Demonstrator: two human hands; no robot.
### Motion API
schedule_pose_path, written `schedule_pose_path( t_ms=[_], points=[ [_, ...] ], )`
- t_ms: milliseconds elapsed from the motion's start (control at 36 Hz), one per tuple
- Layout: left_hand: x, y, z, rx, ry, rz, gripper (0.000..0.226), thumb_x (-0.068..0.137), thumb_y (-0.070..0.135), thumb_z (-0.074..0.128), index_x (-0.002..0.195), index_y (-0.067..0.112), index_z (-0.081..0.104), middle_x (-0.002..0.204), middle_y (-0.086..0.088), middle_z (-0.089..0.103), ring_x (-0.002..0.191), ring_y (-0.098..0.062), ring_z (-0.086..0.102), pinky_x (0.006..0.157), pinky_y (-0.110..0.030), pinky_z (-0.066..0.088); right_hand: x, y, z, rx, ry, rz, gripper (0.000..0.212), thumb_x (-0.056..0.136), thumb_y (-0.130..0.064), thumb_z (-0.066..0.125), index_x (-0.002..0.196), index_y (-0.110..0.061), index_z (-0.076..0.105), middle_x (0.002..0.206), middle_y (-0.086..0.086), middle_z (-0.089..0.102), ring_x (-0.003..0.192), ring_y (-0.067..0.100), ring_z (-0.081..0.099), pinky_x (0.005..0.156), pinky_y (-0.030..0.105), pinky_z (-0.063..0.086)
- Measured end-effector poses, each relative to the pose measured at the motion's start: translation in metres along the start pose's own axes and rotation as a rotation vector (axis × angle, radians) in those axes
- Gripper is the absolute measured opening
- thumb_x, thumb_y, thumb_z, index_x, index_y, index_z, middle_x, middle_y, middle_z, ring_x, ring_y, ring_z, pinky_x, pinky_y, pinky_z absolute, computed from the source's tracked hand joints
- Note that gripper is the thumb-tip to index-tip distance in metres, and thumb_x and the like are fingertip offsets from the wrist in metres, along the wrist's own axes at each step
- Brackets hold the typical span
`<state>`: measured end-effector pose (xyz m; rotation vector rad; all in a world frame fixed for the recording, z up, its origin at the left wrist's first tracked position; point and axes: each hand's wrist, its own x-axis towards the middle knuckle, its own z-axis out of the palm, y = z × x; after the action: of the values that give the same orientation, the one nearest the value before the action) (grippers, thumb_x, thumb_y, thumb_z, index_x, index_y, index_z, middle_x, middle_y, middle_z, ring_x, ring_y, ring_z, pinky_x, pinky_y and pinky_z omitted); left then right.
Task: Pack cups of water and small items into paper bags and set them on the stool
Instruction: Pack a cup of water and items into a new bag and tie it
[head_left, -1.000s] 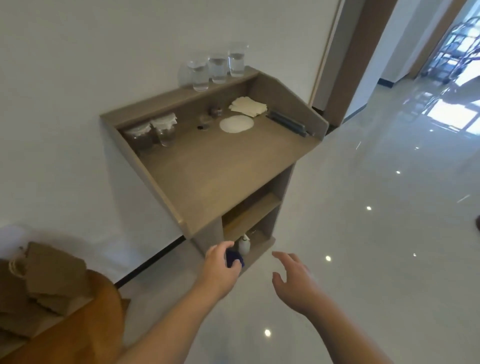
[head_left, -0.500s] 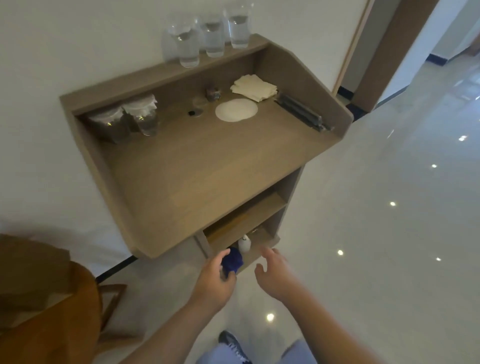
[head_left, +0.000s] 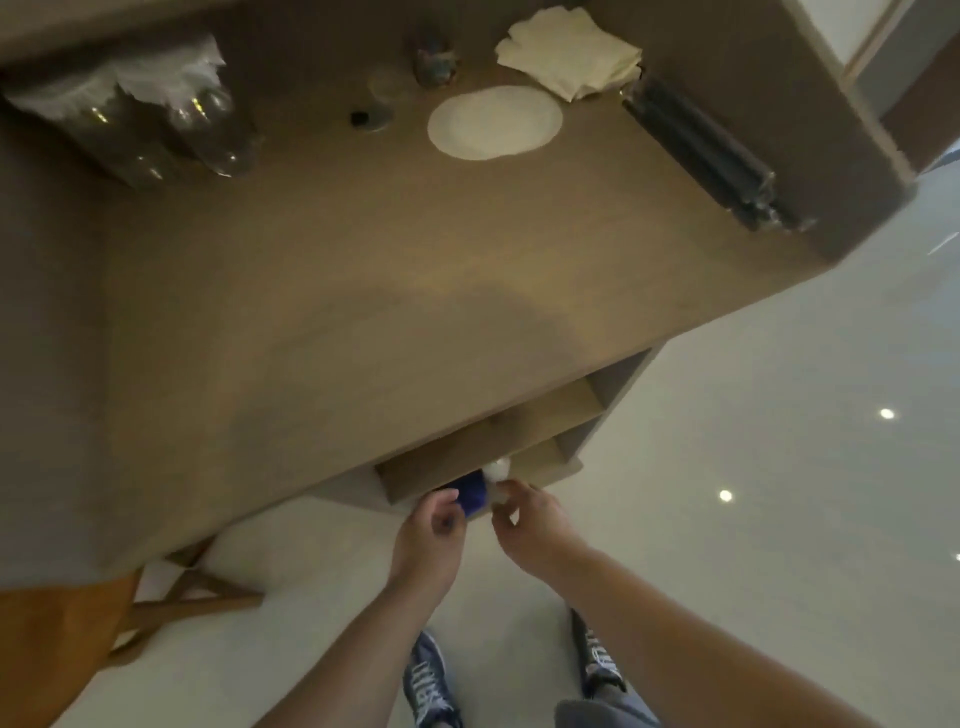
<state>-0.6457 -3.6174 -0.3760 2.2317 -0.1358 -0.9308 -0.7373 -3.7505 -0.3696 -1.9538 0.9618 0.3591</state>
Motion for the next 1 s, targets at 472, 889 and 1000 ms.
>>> schedule_pose_path(
  t_ms=[472,889,1000],
  points=[
    [0.061,-0.037,0.068,0.055,0.098,0.096,0.026,0.101,0.028,0.059,0.125,0.037,0.063,0.119,0.013,0.065,0.105,-0.011,0.063,0.090,-0.028,0.051,0.108,0.048,0.033,-0.071,0.072,-0.140,0.031,0.102,-0.024,0.052,0.128,-0.027,0.067,0.123,-0.002,0.062,0.105,0.019,0.062,0.089,0.035,0.059],
    [0.136,-0.046,0.066,0.351,0.293,0.359,0.041,0.096,0.028,0.063,0.137,0.032,0.061,0.134,0.007,0.063,0.120,-0.019,0.060,0.098,-0.034,0.056,0.157,0.031,0.020,0.146,0.370,-0.232,0.036,0.097,-0.017,0.058,0.132,-0.016,0.054,0.118,0.000,0.055,0.104,0.020,0.058,0.075,0.014,0.044],
    [0.132,-0.053,0.069,0.371,0.290,0.397,0.043,0.096,0.025,0.064,0.139,0.028,0.061,0.133,0.006,0.063,0.122,-0.016,0.056,0.099,-0.031,0.053,0.173,0.010,0.019,0.068,0.294,-0.250,0.063,0.100,-0.028,0.052,0.160,-0.026,0.034,0.150,0.003,0.047,0.127,0.022,0.053,0.084,0.020,0.047]
  ],
)
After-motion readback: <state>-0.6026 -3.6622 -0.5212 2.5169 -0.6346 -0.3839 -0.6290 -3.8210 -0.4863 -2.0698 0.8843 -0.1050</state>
